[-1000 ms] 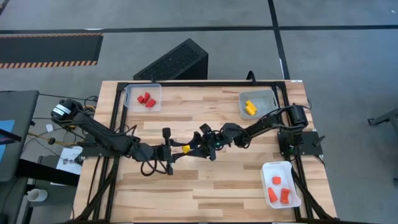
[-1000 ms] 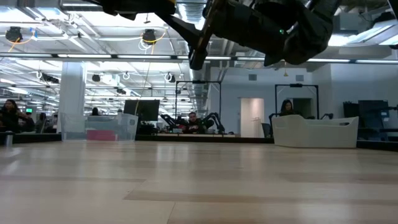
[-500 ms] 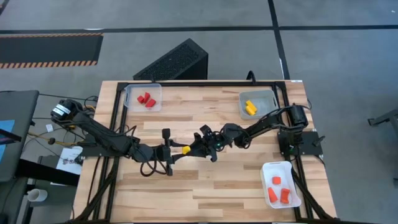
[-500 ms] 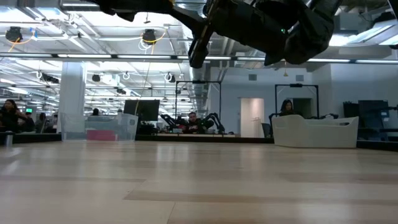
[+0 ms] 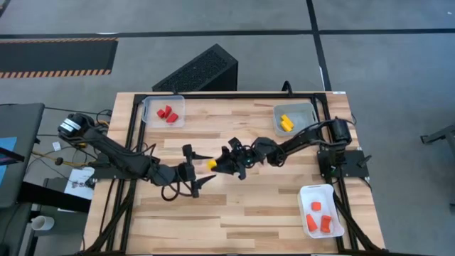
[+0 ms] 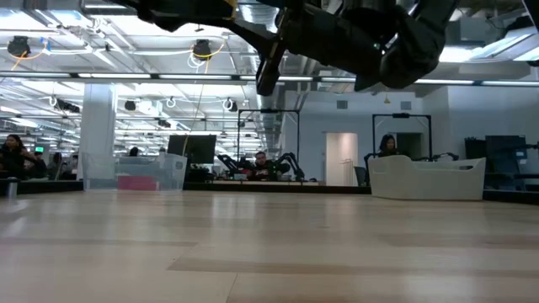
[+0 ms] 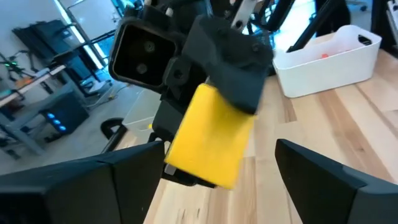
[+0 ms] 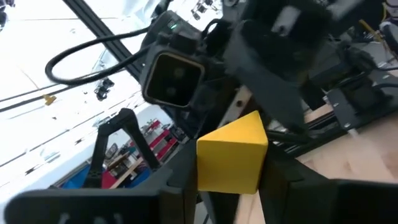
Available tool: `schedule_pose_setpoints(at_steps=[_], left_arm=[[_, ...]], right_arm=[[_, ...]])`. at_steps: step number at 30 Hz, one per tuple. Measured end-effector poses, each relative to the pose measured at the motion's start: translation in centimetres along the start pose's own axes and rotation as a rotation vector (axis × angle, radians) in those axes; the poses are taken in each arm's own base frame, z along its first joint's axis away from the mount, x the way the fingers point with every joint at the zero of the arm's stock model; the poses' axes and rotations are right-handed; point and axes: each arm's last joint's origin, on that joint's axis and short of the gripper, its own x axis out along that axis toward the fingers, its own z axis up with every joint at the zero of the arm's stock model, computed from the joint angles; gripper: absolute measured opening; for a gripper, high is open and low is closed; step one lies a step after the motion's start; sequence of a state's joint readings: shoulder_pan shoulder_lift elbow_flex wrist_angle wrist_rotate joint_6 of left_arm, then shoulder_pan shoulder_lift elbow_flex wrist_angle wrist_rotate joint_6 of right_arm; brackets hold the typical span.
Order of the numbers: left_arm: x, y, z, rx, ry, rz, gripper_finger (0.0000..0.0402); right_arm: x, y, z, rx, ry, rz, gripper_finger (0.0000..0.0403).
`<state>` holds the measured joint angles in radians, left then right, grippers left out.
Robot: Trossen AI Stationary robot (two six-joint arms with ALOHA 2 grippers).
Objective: Sort & place blocks by color
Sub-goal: Put the yellow block into the gray bin
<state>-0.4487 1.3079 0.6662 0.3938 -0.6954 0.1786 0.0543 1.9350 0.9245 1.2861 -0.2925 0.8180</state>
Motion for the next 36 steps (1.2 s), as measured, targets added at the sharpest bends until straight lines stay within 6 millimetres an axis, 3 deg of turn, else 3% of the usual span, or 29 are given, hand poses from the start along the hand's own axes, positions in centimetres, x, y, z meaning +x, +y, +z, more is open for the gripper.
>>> schedule_pose_setpoints(at_steps=[7,19,28,31,36], left_arm=[[-1.2,-0.1,0.2,-0.04,0.023,0.117,0.0281],[-1.7,-0.2,-1.5,-0.19,0.16,0.068,0.0242],[-1.8,-0.4,-1.9,-0.221,0.197,0.024,0.0237],[-1.9,-0.4,-2.9,-0.213,0.228,0.037,0.0237],[-2.1,-0.1,-6.9,-0.33,0.203,0.025,0.0237]], right_arm=[[-0.4,-1.5,0.4,0.024,0.03,-0.087,0.0129],[-2.1,-5.3,1.0,0.035,0.124,-0.345,0.0129],[-3.8,-7.7,1.5,0.047,0.204,-0.503,0.0129],[-4.1,-8.2,1.5,0.048,0.233,-0.538,0.0129],[-4.5,-7.2,1.2,0.028,0.331,-0.6,0.0129]])
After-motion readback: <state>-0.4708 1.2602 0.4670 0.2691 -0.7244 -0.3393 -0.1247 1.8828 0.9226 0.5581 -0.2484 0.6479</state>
